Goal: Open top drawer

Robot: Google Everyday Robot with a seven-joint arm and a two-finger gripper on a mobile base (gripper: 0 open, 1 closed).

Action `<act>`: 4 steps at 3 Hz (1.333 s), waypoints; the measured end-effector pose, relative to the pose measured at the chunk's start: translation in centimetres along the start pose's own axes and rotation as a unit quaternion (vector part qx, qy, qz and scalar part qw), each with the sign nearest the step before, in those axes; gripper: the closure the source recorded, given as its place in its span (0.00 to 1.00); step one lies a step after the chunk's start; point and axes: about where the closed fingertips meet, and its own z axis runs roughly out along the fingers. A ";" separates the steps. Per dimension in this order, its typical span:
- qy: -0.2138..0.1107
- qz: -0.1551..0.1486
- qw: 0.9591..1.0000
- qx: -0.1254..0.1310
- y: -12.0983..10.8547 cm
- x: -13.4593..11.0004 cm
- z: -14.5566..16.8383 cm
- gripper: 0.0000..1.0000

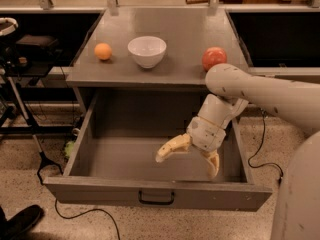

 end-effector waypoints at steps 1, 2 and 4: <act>0.000 0.000 1.000 0.000 0.0 0.0 0.0 0.00; 0.000 -0.017 1.000 0.014 -0.4 2.3 -2.1 0.00; -0.127 -0.073 0.987 0.070 0.6 2.9 -9.9 0.00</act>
Offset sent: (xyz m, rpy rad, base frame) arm -0.0252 -0.0589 0.0645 -0.0141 -0.0405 0.1137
